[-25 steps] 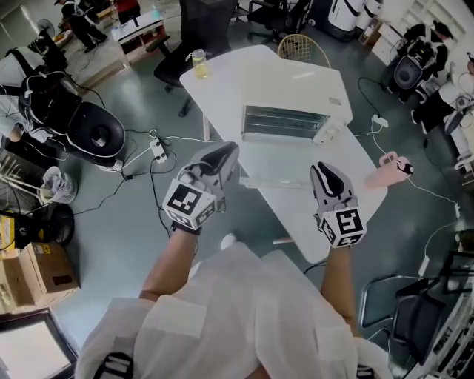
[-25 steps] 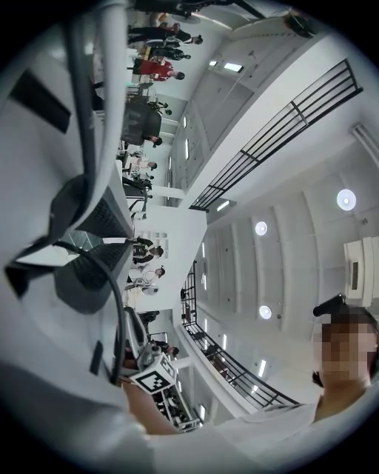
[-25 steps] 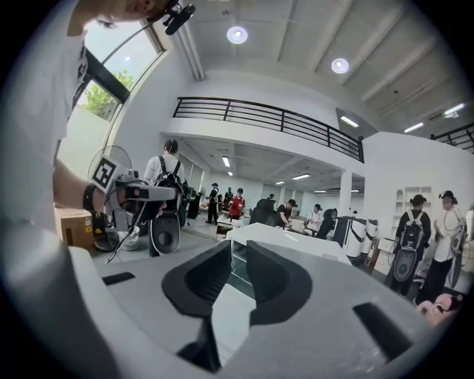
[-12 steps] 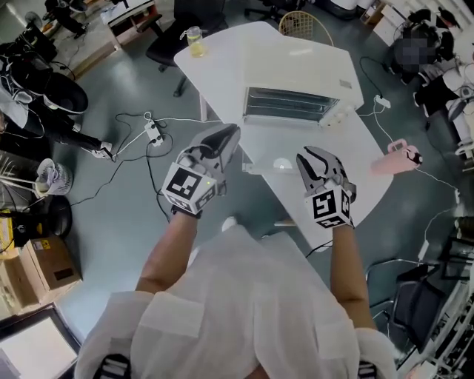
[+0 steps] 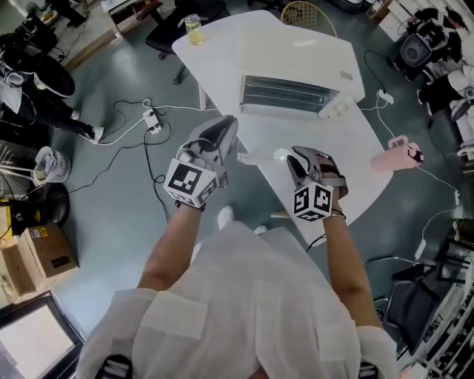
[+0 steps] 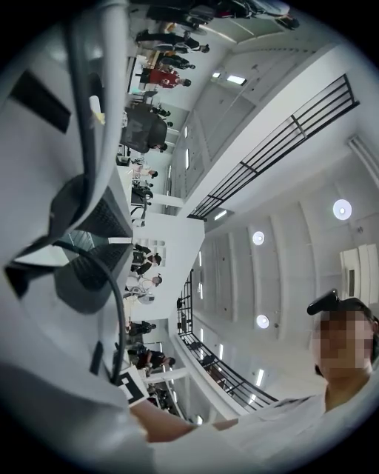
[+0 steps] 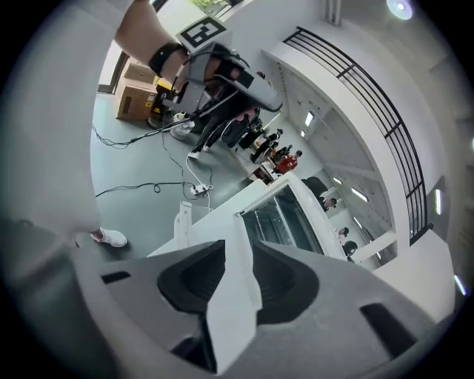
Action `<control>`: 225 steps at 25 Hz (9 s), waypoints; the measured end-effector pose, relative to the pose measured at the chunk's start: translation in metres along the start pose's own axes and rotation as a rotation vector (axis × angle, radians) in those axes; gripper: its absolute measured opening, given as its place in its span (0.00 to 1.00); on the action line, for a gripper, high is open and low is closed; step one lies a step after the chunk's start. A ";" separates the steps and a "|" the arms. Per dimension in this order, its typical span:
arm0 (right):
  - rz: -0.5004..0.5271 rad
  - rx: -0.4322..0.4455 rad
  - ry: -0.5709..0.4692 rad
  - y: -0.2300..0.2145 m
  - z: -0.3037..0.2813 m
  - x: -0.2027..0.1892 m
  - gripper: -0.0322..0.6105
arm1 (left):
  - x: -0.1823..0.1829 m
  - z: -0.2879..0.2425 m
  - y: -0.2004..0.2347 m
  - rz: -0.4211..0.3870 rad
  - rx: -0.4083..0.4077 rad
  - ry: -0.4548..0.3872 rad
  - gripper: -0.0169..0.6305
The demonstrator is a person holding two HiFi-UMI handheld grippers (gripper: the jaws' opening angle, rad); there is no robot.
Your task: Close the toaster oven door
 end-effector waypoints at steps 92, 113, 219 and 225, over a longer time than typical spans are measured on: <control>0.179 -0.038 0.209 -0.015 -0.060 -0.031 0.08 | 0.006 -0.045 0.006 -0.076 0.049 -0.036 0.06; 0.198 -0.109 0.250 -0.076 -0.079 -0.031 0.08 | 0.015 -0.051 0.029 -0.107 0.070 -0.031 0.06; -1.052 -0.613 -0.434 -0.145 0.111 -0.058 0.05 | 0.070 -0.057 -0.001 -0.145 0.007 0.003 0.06; -1.035 -0.606 -0.413 -0.146 0.110 -0.059 0.05 | 0.070 -0.058 0.000 -0.147 0.003 0.011 0.06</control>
Point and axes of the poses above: the fingertips, and each gripper's own axes: z backward along the fingers, y to its left, x out of its top, the point moved 6 cm from there along z, backward along the fingers, and after that the axes turned 13 degrees about z, right-handed, at the moved point
